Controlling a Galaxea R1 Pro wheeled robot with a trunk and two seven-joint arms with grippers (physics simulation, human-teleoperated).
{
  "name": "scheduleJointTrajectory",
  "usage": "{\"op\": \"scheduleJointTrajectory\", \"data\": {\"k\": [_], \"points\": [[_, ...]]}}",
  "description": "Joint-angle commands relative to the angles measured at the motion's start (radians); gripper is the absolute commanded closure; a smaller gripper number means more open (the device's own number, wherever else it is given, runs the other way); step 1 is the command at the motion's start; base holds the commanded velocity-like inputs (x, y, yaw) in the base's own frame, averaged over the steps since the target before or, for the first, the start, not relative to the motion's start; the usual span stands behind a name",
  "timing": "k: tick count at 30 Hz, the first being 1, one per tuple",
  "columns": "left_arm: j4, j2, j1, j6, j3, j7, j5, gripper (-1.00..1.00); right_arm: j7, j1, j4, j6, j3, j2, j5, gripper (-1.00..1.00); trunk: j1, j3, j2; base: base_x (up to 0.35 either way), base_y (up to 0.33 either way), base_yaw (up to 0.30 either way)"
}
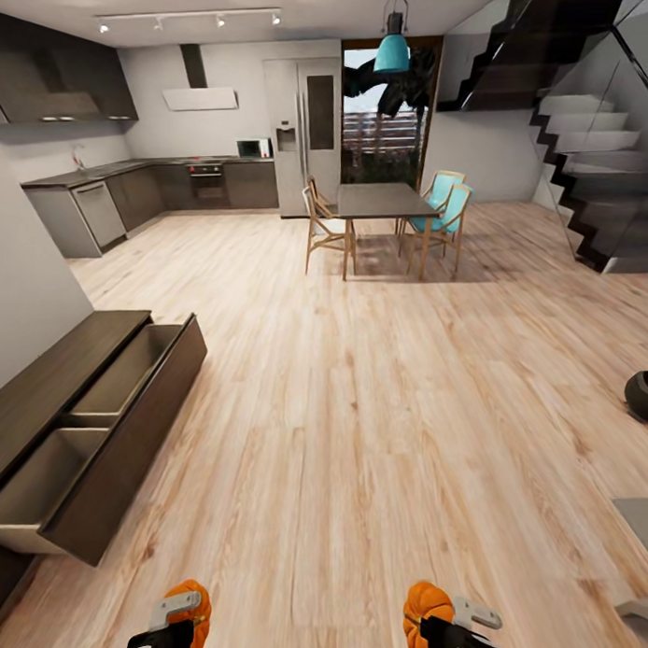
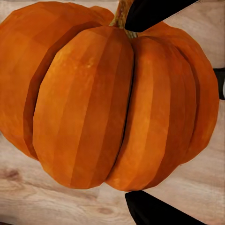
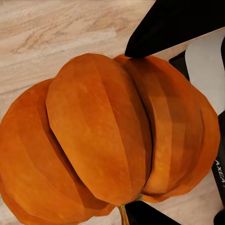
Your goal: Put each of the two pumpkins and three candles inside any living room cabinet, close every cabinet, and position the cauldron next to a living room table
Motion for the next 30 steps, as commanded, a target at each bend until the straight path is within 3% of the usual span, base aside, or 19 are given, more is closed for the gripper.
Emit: {"op": "scheduleJointTrajectory", "data": {"k": [1,30], "points": [[-0.001,0.000,0.000,-0.002,-0.008,0.004,0.006,1.00,-0.006,0.000,-0.002,0.001,0.009,0.000,-0.007,1.00,0.001,-0.001,0.000,0.328,0.000,-0.002],[-0.001,0.000,0.001,-0.002,-0.009,0.004,0.004,1.00,-0.010,-0.001,0.010,-0.039,0.010,-0.004,0.002,1.00,0.001,-0.001,0.000,0.328,0.000,0.000]]}}
